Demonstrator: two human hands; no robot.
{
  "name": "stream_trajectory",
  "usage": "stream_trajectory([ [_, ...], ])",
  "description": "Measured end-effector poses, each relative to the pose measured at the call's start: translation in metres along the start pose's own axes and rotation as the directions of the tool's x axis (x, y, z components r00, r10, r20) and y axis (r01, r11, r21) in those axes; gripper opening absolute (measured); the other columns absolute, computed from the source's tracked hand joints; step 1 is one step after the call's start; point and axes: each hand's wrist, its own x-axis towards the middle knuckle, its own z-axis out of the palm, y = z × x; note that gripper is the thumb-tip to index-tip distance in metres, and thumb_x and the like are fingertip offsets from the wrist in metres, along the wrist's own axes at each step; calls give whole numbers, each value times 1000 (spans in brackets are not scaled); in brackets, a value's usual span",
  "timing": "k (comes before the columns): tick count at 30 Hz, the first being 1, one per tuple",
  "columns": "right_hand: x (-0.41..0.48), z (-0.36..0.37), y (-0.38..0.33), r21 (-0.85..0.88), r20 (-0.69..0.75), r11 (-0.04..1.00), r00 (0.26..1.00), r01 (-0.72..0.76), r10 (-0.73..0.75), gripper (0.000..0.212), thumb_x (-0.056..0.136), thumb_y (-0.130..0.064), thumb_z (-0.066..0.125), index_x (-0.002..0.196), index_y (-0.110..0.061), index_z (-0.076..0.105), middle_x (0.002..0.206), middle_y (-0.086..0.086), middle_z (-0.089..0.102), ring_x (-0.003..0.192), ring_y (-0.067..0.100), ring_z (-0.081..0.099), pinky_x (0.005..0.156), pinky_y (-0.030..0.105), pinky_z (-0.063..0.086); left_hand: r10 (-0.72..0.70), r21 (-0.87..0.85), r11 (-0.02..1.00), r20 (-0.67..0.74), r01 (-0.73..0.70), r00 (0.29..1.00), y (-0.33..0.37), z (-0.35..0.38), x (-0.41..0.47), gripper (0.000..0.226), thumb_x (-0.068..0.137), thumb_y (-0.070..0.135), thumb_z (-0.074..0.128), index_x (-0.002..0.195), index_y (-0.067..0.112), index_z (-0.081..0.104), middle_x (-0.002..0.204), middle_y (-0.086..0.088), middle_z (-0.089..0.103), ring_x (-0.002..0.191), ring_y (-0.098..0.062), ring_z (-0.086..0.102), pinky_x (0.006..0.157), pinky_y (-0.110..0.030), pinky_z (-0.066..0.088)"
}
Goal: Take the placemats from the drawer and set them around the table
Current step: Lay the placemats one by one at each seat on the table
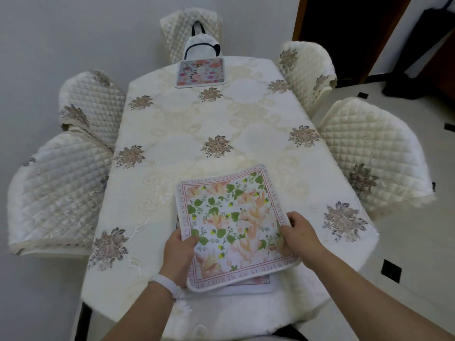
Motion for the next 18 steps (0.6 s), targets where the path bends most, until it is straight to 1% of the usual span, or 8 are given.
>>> stream_trajectory([
  [4,8,-11,-12,-11,26,998,998,60,-60,17,91,-13,51,92,-29,58,85,-4,68,49,4,64,38,18,46,40,-37,998,-47,-42,998,10,1,-4,24,90,1,61,102,19,70,90,-4,78,76,-23,76,56,-32,59],
  [8,10,-13,-17,-30,64,994,992,109,-107,15,91,-17,52,93,-31,57,86,-8,68,55,5,65,40,18,44,70,-75,994,-68,-75,995,8,0,-12,26,90,0,61,102,21,72,90,-2,79,78,-25,76,59,-35,61],
  [9,10,-12,-19,-38,70,993,992,112,-109,14,92,-18,53,93,-32,57,87,-8,68,57,6,66,43,19,46,69,-85,994,-70,-75,995,6,0,-16,26,91,0,60,102,21,71,89,-2,79,77,-26,76,58,-36,60],
  [11,5,-11,-18,-45,82,994,992,103,-99,12,92,-20,54,95,-31,58,90,-9,68,69,9,67,52,25,48,62,-96,993,-69,-68,996,3,-2,-23,25,91,-1,60,102,19,71,87,-3,79,76,-28,76,56,-35,60],
  [13,-1,-10,-14,-53,92,994,992,91,-86,13,92,-20,54,98,-30,60,91,-8,69,76,12,68,57,28,50,62,-99,993,-61,-67,996,0,-3,-27,24,90,-1,61,101,18,70,87,-3,78,75,-27,76,54,-33,59],
  [15,-9,-11,-11,-74,85,994,993,84,-77,13,93,-20,53,99,-28,61,92,-8,69,77,13,68,58,28,51,56,-107,992,-43,-60,998,-1,-3,-31,24,89,-2,61,100,17,70,87,-4,78,75,-27,76,55,-33,59],
  [18,-26,-18,-7,-70,33,996,998,63,-61,14,93,-18,53,99,-28,61,90,-8,69,75,12,68,54,26,50,48,-112,993,7,-47,999,-4,-2,-34,25,89,-3,61,106,14,70,91,-7,78,82,-30,75,64,-39,61],
])
